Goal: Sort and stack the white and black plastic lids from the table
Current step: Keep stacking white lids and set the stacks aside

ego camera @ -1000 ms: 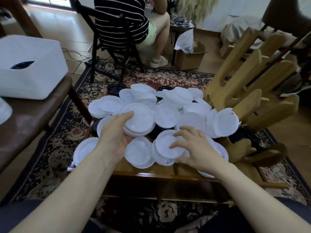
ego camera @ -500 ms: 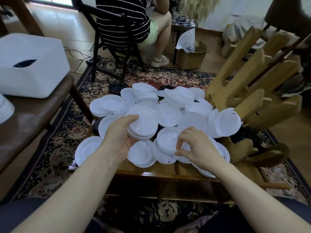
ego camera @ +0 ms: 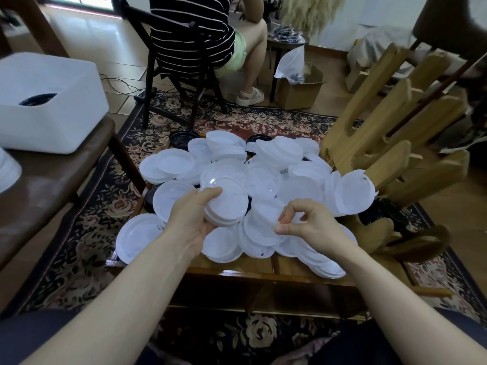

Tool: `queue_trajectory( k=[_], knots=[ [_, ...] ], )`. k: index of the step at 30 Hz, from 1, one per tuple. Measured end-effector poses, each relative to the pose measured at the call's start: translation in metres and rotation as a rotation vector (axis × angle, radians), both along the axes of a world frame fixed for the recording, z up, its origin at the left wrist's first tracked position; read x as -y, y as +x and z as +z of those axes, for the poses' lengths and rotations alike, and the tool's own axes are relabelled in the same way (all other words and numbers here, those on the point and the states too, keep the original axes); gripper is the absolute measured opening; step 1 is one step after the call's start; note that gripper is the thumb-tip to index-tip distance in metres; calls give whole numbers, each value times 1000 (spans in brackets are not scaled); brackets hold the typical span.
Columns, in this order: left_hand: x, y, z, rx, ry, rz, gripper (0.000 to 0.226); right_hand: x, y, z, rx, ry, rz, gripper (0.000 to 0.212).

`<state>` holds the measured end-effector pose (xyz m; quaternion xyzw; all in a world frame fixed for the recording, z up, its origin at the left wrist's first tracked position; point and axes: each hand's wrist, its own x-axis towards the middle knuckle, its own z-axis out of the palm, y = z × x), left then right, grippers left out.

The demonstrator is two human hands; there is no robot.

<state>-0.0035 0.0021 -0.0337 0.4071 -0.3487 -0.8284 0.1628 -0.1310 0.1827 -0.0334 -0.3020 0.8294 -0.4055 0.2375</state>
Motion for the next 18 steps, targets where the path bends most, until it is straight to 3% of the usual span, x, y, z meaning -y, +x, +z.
queue_trajectory(
  k=[4, 8, 13, 18],
  knots=[
    [-4, -2, -4, 23, 24, 6, 35, 3, 5, -2, 1, -18, -53, 26],
    [-3, -3, -4, 9, 25, 10, 37, 2, 1, 9, 69, -299, -304, 16],
    [-8, -5, 1, -50, 36, -30, 33, 3, -3, 18, 604, -644, -466, 4],
    [-13, -6, 3, -76, 49, -46, 28, 7, -2, 21, 852, -749, -341, 52]
  ],
)
